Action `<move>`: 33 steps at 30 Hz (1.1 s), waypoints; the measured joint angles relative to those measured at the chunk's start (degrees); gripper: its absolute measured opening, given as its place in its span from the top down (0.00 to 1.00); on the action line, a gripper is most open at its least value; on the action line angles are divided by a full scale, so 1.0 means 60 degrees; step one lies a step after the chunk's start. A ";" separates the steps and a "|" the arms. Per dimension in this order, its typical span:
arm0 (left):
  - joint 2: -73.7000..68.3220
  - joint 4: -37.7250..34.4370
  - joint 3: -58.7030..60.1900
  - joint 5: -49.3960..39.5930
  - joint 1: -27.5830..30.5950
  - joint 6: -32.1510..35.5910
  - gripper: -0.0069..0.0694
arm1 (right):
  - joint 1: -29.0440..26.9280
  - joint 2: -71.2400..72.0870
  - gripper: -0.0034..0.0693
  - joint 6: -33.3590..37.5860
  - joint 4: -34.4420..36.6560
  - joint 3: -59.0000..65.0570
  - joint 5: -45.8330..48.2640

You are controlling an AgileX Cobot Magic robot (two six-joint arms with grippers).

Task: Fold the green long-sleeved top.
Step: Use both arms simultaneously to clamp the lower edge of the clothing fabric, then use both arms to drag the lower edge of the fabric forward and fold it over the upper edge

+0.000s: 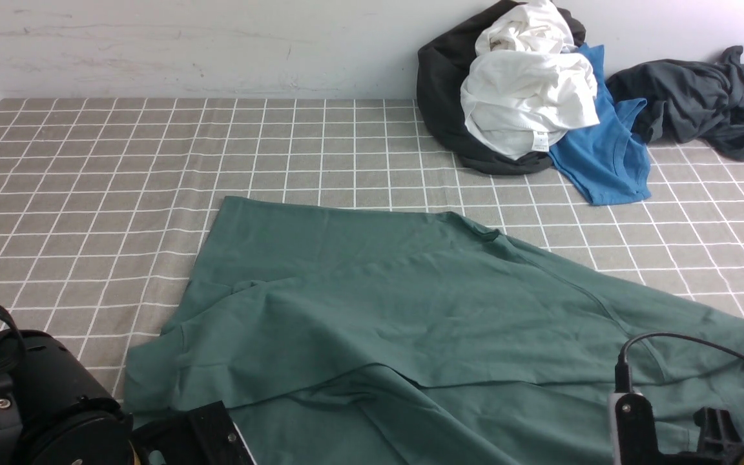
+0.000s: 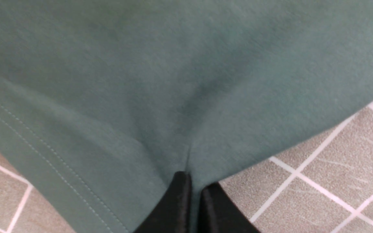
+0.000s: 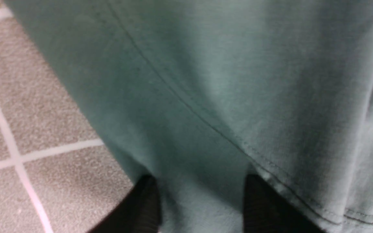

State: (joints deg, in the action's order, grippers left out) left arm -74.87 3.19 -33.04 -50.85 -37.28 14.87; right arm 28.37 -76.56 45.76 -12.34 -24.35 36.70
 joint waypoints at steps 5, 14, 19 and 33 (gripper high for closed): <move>0.0000 0.0000 0.0000 0.0023 0.0000 -0.0010 0.91 | 0.0000 -0.0012 0.85 0.0191 0.0127 -0.0152 0.0079; 0.0000 0.0219 -0.1050 -0.0716 0.0230 -0.0066 0.91 | 0.0000 0.0207 0.96 -0.0216 0.0231 -0.1803 0.1580; -0.0094 0.0467 -0.2718 -0.0993 0.1646 0.0297 0.90 | -0.0830 0.0170 0.96 -0.0380 0.0702 -0.3709 0.2285; -0.4575 0.0579 -0.8916 -0.1003 0.3709 0.1692 0.90 | -0.3638 -0.3418 0.96 0.1226 0.3322 -0.8904 0.3172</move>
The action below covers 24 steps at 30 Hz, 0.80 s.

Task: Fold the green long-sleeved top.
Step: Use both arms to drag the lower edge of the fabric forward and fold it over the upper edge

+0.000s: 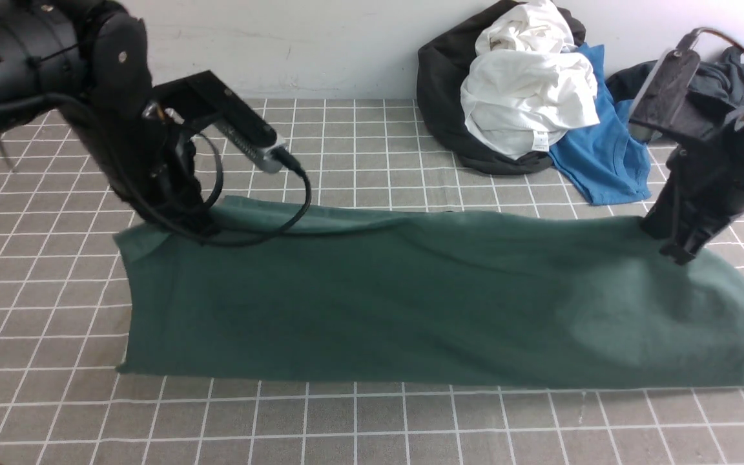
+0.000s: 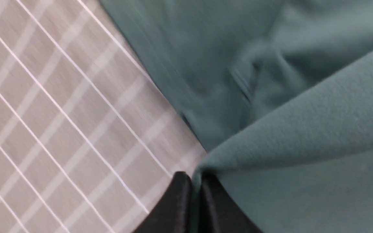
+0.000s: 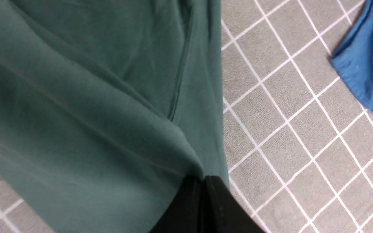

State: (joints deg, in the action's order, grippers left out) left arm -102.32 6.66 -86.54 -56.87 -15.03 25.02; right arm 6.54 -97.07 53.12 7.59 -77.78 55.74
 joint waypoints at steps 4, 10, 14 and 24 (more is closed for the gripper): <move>-0.1409 0.0168 -0.1644 0.0000 0.0018 0.0086 0.90 | -0.0135 -0.1134 0.96 -0.0277 0.0039 -0.0644 0.0019; -0.3235 0.0615 -0.3422 0.0254 0.0018 -0.0053 0.89 | -0.0277 -0.2387 0.96 -0.1321 -0.0412 -0.1011 -0.0761; -0.3670 0.0722 -0.3735 0.0754 0.0018 -0.0341 0.86 | -0.0443 -0.2710 0.96 -0.2048 -0.0475 -0.1011 -0.1394; -0.4160 0.0811 -0.3791 0.1458 0.0444 -0.2294 0.55 | -0.0764 -0.2783 0.64 -0.4761 -0.0872 -0.1022 -0.2539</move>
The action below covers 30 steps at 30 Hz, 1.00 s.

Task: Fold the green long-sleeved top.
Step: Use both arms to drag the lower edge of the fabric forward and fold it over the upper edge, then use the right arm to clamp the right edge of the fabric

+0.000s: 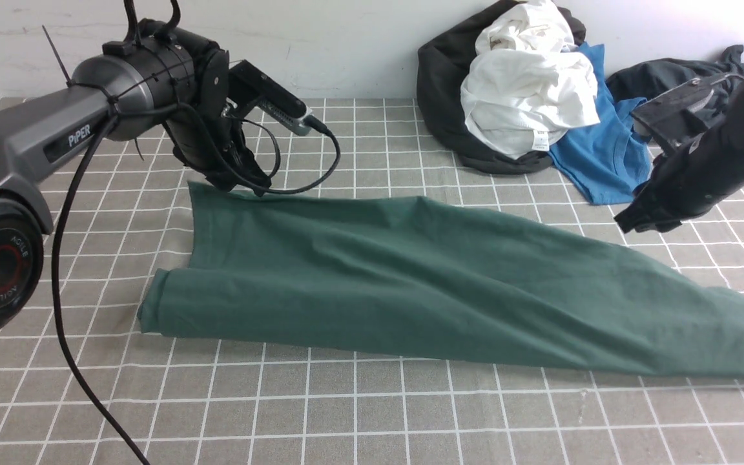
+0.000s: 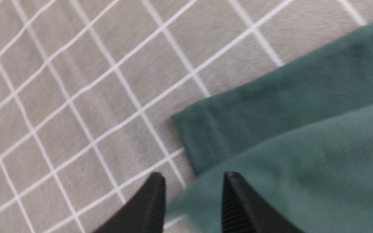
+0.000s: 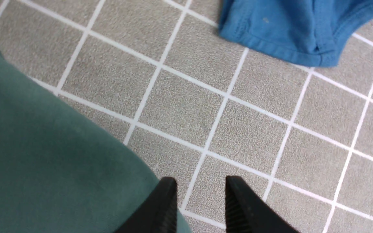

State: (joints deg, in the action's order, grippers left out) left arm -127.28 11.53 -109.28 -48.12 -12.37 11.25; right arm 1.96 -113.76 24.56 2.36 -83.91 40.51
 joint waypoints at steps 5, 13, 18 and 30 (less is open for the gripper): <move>0.0330 0.0062 -0.0029 -0.0557 0.0070 -0.0757 0.38 | -0.0099 0.0667 0.42 -0.1509 -0.0111 0.0000 0.0961; 0.0810 -0.1396 0.0257 -0.2862 -0.0394 -0.0368 0.41 | -0.0573 0.1900 0.35 -0.2136 -0.0207 0.0287 0.3243; 0.0808 -0.1824 0.1481 -0.2953 -0.0723 0.0044 0.60 | -0.1521 0.2715 0.35 -0.2847 -0.0275 0.1962 0.2787; 0.0903 -0.2266 0.3272 -0.1596 0.0123 0.0063 0.92 | -0.2845 0.1868 0.33 -0.3749 -0.0255 0.4519 0.0204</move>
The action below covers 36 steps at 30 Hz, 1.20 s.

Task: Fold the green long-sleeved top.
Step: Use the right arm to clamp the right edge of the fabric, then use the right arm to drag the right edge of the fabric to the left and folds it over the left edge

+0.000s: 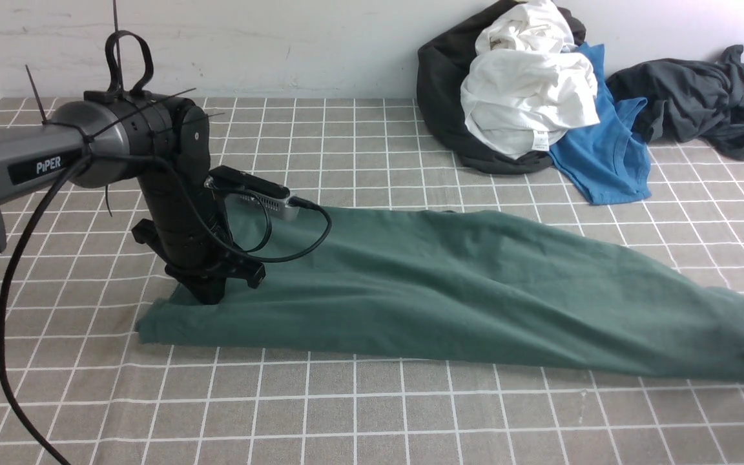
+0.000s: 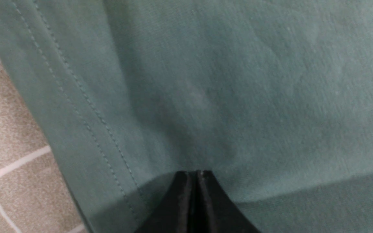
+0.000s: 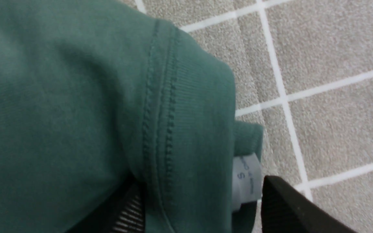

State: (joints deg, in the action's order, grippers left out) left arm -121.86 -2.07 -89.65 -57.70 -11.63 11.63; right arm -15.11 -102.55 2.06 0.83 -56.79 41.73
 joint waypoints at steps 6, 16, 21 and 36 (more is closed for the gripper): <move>0.0011 -0.0021 0.0011 0.0023 0.0003 0.0010 0.92 | 0.0000 -0.0234 0.35 0.0227 0.0481 0.0003 -0.0518; 0.0552 0.0082 0.0166 -0.0136 0.0011 0.0080 0.92 | -0.0138 0.0136 0.90 0.1311 0.0386 -0.0081 -0.0311; 0.2081 0.0214 0.0179 -0.0221 0.0011 0.0080 0.92 | -0.0583 0.1549 0.92 0.0474 -0.1004 -0.0521 0.0110; 0.5830 0.0345 0.0179 -0.1008 0.0011 0.0086 0.92 | 0.3709 0.3627 0.92 0.1086 -0.0031 -0.3129 0.1052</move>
State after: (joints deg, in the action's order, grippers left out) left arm -86.88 0.00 -88.58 -63.75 -11.56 12.15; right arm 7.14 -80.79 8.58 0.65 -75.57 48.04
